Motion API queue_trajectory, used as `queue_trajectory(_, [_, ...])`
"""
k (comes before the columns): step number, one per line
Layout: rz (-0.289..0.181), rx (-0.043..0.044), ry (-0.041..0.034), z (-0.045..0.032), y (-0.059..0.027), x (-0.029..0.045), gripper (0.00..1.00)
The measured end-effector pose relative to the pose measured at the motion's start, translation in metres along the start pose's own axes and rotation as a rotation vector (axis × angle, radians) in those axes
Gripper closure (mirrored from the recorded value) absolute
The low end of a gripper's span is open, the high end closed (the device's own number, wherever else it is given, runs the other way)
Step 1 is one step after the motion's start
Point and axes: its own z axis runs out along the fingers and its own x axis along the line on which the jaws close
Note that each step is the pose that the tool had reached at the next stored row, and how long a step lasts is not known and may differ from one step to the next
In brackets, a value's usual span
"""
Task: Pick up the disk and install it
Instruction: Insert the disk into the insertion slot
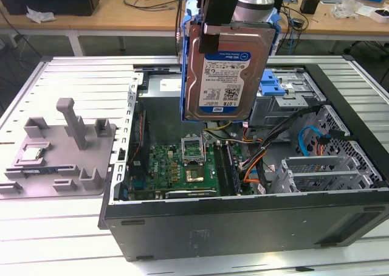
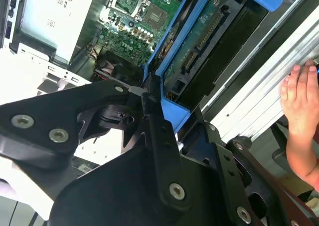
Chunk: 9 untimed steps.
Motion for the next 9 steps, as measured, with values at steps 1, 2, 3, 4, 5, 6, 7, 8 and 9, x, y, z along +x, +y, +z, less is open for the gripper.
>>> queue_trajectory(1, [0.000, 0.0001, -0.0001, 0.0000, 0.0000, 0.0000, 0.63])
queue_trajectory(2, [0.000, 0.0001, 0.0000, 0.0000, 0.0000, 0.0000, 0.63])
queue_trajectory(3, [0.000, 0.0000, -0.0001, 0.0000, -0.0001, 0.0000, 0.63])
queue_trajectory(4, [0.000, 0.0001, -0.0001, 0.0000, -0.0001, 0.0000, 0.63])
queue_trajectory(5, [0.000, 0.0001, -0.0001, 0.0000, -0.0002, 0.0000, 0.63])
queue_trajectory(6, [0.000, 0.0001, -0.0001, 0.0000, -0.0002, 0.0000, 0.63])
queue_trajectory(7, [-0.001, 0.0011, -0.0012, -0.0001, -0.0002, 0.0000, 0.63])
queue_trajectory(8, [-0.001, 0.0026, -0.0030, -0.0001, -0.0003, 0.0000, 0.63])
queue_trajectory(9, [-0.002, 0.0041, -0.0057, 0.0000, -0.0002, 0.0000, 0.63])
